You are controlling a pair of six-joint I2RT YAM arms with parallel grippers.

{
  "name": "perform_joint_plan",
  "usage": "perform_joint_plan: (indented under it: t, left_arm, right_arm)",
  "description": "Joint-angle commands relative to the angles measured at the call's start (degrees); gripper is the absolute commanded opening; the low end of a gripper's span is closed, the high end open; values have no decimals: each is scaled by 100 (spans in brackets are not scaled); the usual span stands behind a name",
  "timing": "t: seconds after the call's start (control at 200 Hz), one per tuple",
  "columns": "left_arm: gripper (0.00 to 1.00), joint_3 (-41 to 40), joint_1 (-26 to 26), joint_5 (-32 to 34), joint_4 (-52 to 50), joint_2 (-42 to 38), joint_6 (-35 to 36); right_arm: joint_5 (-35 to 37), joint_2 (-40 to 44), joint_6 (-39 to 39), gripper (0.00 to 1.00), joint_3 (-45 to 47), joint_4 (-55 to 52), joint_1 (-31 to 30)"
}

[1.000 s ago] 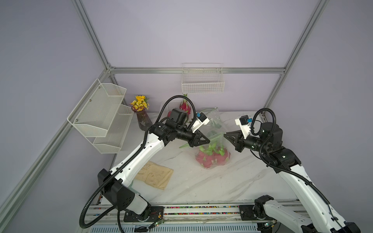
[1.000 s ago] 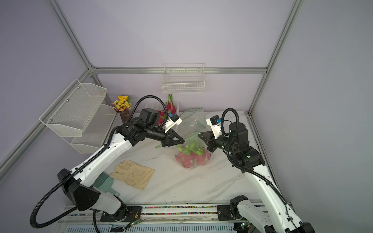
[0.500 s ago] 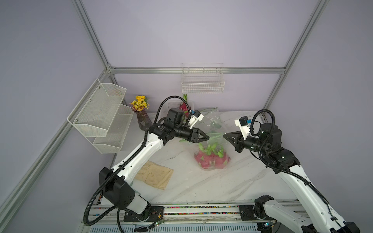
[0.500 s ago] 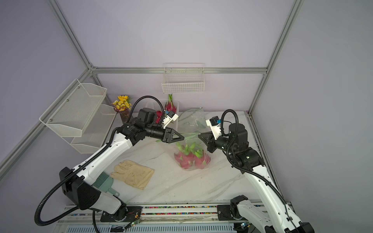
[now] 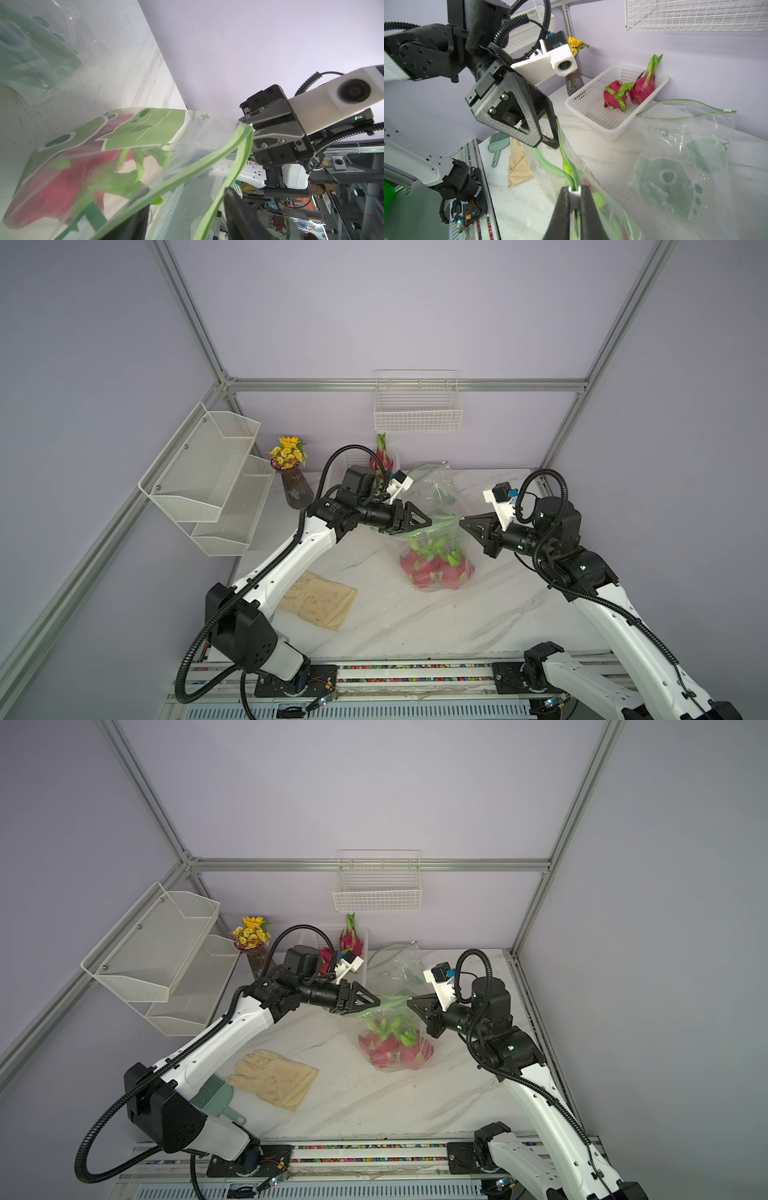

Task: Open the zip-top bag and take out the dragon fruit
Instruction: Open the zipper of the food storage bag at the center of the board.

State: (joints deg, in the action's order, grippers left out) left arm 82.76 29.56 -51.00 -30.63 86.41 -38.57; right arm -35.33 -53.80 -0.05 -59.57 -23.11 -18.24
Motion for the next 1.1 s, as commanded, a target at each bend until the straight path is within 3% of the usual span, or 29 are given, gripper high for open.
perform_joint_plan:
  t: [0.0,0.175,0.48,0.595,0.875,1.095]
  left_arm:
    - [56,131,-52,275,-154,-245,90]
    - [44,404,-6,874,-1250,-131,1026]
    - [50,886,541,1563,-2248,107,2807]
    - [53,969,705,1925,-2289,148,3148]
    - [53,1049,1110,2952,-2176,317,3409]
    - [55,799,1246,3674,-1309,342,2980]
  right_arm:
    - [-303,202,-91,0,89,544,-66]
    - [-344,142,-25,0,196,735,-100]
    - [140,-231,25,0,-92,922,-160]
    - [84,-508,145,0,-438,949,-171]
    - [-33,-726,323,0,-580,1306,-225]
    - [-97,-807,384,0,-416,1442,-333]
